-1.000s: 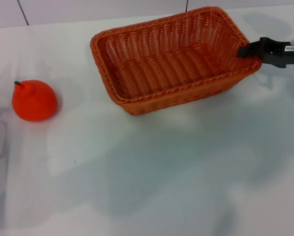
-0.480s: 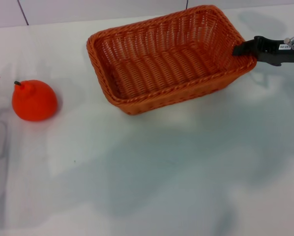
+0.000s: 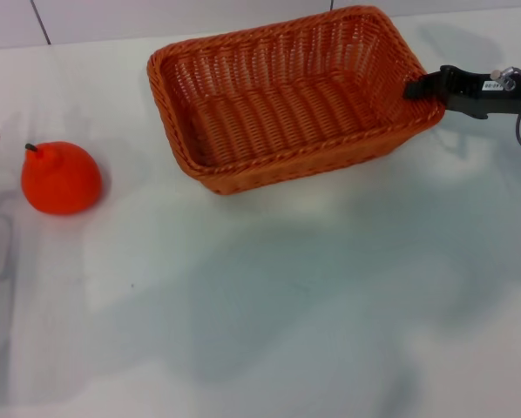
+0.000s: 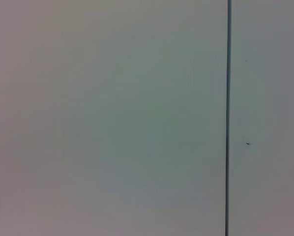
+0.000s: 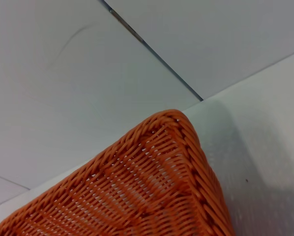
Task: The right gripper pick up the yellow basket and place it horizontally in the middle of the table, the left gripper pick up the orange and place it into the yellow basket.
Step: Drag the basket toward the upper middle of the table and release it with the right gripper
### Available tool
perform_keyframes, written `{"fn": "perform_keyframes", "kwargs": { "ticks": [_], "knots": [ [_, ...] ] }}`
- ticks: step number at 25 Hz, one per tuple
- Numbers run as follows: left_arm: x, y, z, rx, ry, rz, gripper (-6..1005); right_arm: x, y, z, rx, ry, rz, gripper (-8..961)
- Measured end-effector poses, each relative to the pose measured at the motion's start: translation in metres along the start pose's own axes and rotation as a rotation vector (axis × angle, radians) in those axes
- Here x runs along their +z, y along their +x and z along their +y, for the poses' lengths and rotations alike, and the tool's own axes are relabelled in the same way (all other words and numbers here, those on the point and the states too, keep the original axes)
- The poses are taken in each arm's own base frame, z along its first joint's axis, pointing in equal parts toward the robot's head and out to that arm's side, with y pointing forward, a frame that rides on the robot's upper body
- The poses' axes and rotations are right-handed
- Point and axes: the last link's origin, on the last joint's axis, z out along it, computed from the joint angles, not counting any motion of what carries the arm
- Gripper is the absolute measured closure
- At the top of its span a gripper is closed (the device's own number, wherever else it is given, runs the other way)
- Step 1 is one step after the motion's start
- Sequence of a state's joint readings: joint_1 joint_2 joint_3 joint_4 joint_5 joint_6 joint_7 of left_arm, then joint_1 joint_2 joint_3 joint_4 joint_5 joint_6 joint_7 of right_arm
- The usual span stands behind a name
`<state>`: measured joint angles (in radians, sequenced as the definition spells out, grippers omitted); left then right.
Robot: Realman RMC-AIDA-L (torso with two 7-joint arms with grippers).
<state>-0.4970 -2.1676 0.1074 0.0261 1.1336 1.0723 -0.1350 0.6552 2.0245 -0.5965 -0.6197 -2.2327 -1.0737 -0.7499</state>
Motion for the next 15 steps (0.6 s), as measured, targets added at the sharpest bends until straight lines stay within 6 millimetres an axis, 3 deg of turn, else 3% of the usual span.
{"fn": "perform_keyframes", "kwargs": {
  "ticks": [15],
  "knots": [
    [-0.0015,-0.0004,-0.0011,0.0,0.003,0.002,93,0.0055,-0.0031,-0.001,0.026,-0.004,0.027,661]
  ]
}}
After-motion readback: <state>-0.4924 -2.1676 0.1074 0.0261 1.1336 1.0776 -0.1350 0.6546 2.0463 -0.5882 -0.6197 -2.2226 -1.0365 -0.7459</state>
